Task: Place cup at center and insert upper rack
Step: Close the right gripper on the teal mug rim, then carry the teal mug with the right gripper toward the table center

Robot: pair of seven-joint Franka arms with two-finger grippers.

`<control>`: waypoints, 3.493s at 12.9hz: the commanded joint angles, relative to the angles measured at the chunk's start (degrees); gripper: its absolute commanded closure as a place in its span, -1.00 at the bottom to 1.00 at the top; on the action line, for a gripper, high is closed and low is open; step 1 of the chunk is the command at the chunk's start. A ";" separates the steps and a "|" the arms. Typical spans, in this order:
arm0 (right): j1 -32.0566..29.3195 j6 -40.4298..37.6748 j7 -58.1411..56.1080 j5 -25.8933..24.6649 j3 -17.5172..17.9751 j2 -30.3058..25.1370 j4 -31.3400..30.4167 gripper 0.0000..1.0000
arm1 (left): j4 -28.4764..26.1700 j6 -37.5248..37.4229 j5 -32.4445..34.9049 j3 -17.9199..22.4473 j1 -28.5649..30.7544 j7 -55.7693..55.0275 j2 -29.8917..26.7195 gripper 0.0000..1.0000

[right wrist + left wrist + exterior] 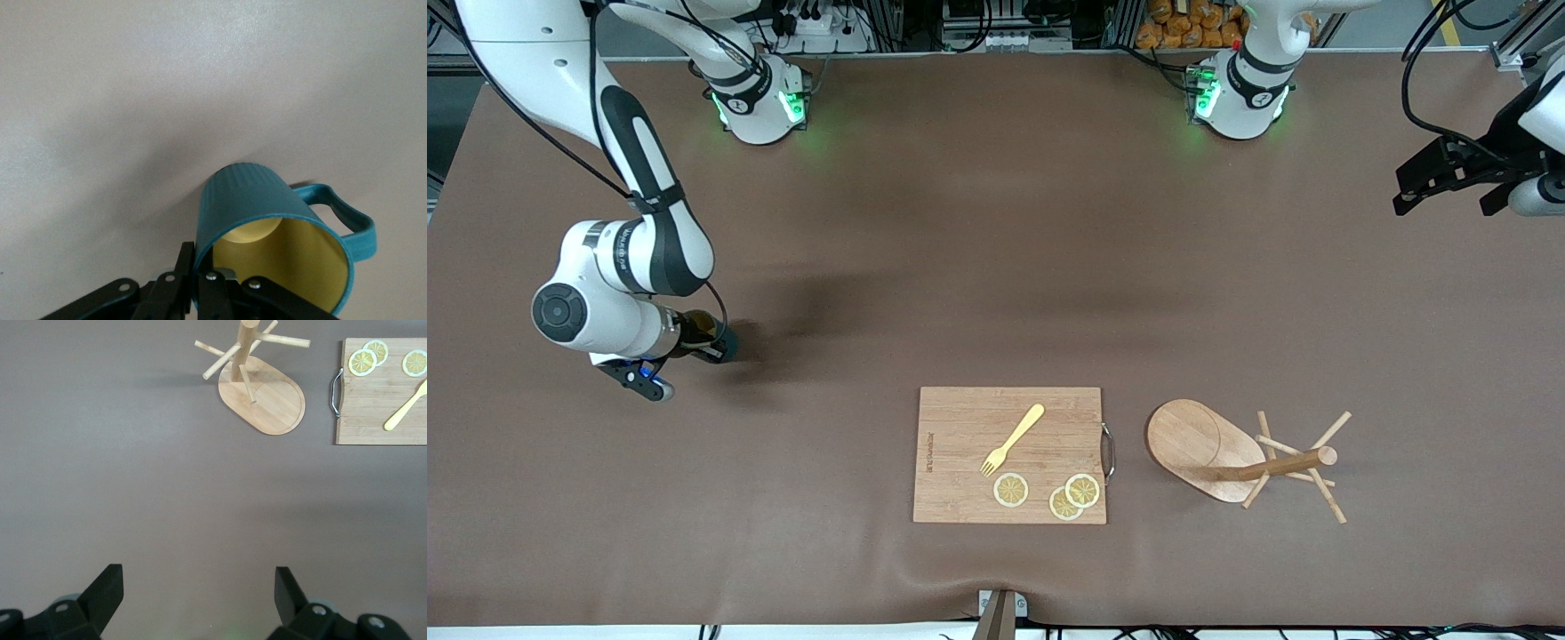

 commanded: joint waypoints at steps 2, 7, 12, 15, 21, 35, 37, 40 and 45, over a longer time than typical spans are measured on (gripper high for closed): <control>-0.14 -0.28 0.01 0.20 0.18 -0.10 0.63 1.00 | 0.65 -0.38 0.37 -0.21 -0.25 -0.36 0.08 -1.00; 3.27 -16.07 4.30 0.29 0.18 -4.40 10.28 1.00 | 0.65 -0.38 0.28 -0.21 -0.25 -0.10 0.52 -1.00; 14.16 -27.78 20.10 5.45 0.62 -5.99 21.53 1.00 | 0.65 -0.38 0.10 -0.21 0.01 0.43 0.52 -1.00; 24.52 -28.06 31.97 6.35 0.62 -5.47 24.96 1.00 | 0.65 -0.38 0.10 -0.21 0.19 0.52 0.52 -1.00; 38.60 -26.65 41.92 7.14 0.62 2.60 33.05 1.00 | 0.48 -0.38 -0.07 -0.30 -0.25 0.51 0.96 -1.00; 50.75 -8.46 44.48 7.41 0.80 17.91 35.70 1.00 | 0.48 0.93 -0.07 -0.38 -1.39 0.52 3.51 -1.00; 52.06 -7.50 46.49 7.49 0.88 18.79 35.70 1.00 | 0.48 1.28 -0.07 -0.38 -1.40 0.52 3.85 -1.00; 53.73 -4.95 52.73 7.58 1.58 19.93 35.79 1.00 | 0.39 1.37 -0.07 -0.38 -1.48 0.52 3.94 -1.00; 54.44 -3.45 61.17 12.32 3.26 20.29 35.79 1.00 | 0.39 1.37 -0.16 -0.73 -1.92 0.34 3.94 -1.00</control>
